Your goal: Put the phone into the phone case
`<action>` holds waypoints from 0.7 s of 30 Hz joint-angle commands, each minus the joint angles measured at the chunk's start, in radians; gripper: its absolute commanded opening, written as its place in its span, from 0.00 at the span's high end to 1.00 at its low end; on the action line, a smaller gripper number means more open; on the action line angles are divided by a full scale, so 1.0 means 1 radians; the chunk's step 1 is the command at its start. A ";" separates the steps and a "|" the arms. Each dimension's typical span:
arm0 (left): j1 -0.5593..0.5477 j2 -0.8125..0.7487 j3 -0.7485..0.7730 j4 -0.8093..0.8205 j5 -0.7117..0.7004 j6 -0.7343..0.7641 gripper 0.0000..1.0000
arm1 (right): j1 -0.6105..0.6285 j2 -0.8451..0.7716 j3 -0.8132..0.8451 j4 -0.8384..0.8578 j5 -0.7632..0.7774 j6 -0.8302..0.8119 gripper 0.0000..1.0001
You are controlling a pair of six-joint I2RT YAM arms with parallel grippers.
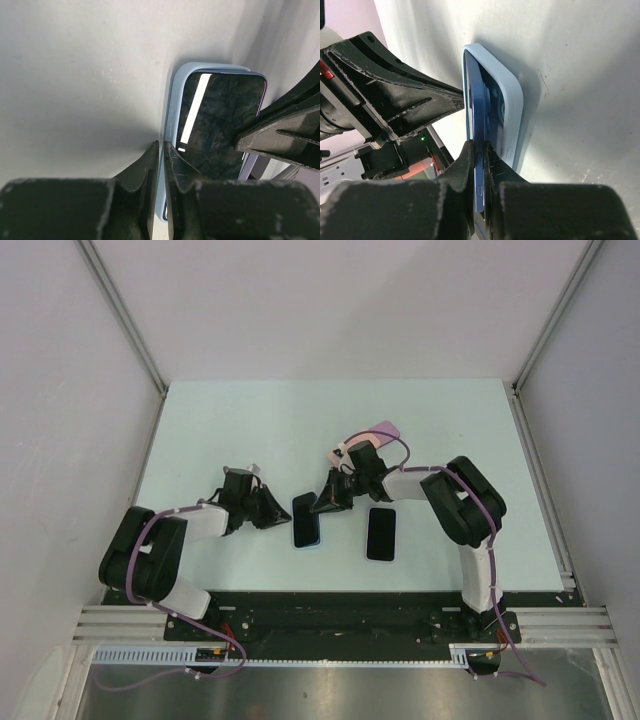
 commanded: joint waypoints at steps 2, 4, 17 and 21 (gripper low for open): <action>-0.065 0.020 -0.053 0.027 -0.014 -0.047 0.83 | 0.066 0.062 0.019 0.002 0.114 0.036 1.00; -0.080 -0.009 -0.081 0.032 -0.023 -0.063 0.83 | 0.066 0.056 0.019 -0.007 0.134 0.042 0.97; -0.105 -0.284 -0.145 -0.087 -0.166 -0.149 0.69 | 0.052 -0.048 0.019 -0.097 0.165 0.008 0.65; -0.105 -0.333 -0.115 -0.149 -0.230 -0.132 0.55 | 0.041 -0.097 0.019 -0.136 0.194 -0.019 0.53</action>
